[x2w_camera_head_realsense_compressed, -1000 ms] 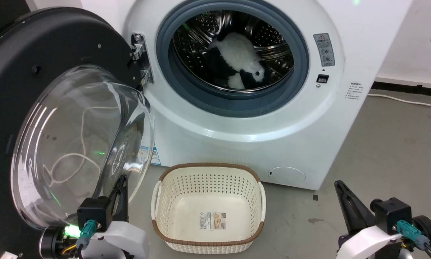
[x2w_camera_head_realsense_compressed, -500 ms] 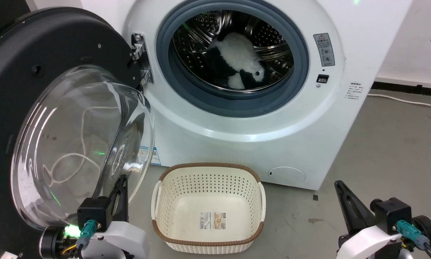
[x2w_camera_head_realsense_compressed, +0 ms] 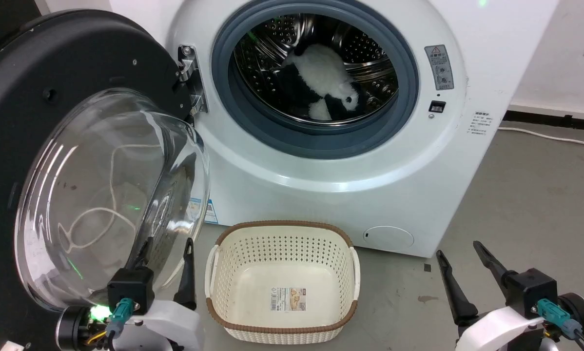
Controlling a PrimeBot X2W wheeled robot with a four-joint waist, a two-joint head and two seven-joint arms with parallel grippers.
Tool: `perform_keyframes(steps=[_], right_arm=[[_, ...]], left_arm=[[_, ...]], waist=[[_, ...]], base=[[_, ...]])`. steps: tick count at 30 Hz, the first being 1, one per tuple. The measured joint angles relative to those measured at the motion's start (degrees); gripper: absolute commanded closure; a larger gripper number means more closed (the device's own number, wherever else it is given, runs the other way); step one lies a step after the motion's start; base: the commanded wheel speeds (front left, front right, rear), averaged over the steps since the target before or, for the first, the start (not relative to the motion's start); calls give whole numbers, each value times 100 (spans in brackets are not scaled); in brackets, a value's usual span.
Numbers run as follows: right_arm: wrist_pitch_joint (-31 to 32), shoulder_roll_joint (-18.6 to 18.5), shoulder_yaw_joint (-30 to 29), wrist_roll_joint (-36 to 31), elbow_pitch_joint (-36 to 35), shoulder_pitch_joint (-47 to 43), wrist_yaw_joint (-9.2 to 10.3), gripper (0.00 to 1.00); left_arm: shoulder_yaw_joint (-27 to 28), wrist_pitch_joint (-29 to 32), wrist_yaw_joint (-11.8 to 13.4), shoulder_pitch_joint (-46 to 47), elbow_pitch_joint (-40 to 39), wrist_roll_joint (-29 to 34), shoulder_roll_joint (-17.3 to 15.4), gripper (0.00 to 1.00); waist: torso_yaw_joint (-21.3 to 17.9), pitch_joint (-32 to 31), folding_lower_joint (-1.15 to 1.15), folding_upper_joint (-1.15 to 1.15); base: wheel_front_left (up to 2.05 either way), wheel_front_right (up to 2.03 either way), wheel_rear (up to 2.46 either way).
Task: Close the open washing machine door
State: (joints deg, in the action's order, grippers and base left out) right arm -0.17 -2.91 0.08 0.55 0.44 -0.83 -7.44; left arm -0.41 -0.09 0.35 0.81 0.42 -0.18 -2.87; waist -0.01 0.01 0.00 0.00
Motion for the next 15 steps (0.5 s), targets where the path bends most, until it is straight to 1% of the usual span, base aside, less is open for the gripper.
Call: perform_keyframes(steps=[15], right_arm=[[-199, 0, 21, 198, 124, -14, 0, 0]], left_arm=[[-155, -207, 1, 0, 108, -242, 0, 0]], waist=[[-15, -6, 0, 0]], base=[[0, 0, 0]])
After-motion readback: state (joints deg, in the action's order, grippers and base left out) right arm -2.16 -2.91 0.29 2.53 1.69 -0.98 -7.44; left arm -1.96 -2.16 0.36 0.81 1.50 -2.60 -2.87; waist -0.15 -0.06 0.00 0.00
